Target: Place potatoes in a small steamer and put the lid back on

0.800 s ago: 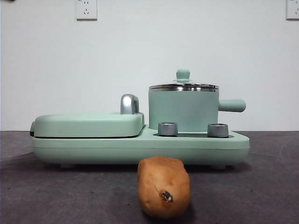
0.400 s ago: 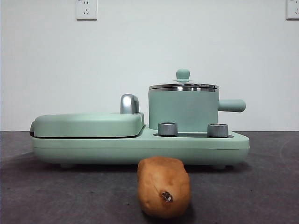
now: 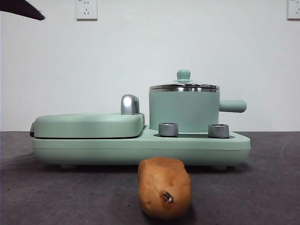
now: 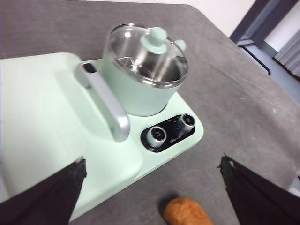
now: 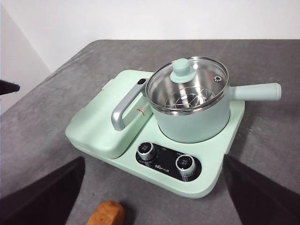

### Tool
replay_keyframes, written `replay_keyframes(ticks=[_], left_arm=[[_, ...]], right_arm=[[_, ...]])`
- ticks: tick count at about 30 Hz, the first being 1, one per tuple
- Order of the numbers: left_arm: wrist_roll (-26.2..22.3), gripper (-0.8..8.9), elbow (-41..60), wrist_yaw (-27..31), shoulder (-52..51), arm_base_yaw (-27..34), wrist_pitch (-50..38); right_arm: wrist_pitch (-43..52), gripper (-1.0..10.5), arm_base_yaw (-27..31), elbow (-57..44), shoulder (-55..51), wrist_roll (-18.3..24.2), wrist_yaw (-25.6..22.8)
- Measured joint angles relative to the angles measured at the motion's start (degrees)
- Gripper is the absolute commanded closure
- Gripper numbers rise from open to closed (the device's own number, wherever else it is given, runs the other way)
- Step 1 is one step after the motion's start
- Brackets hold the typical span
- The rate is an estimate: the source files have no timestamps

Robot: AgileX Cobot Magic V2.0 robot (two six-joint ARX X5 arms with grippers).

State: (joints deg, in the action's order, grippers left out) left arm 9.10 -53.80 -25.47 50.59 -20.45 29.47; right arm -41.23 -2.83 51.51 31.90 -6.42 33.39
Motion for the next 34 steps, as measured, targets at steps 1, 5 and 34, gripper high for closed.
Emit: replay_keyframes(ticks=[1, 5, 34], left_arm=[[-0.1, 3.35, -1.1, 0.0, 1.4, -0.5, 0.0], [-0.9, 3.35, -6.5, 0.0, 8.1, -2.9, 0.1], [-8.2, 3.47, -67.5, 9.6, 70.3, -15.3, 11.2]], right_arm=[[0.0, 4.6, 0.0, 0.0, 0.0, 0.0, 0.0], [0.0, 4.6, 0.0, 0.0, 0.0, -0.1, 0.0], [0.0, 4.6, 0.0, 0.0, 0.0, -1.6, 0.0]])
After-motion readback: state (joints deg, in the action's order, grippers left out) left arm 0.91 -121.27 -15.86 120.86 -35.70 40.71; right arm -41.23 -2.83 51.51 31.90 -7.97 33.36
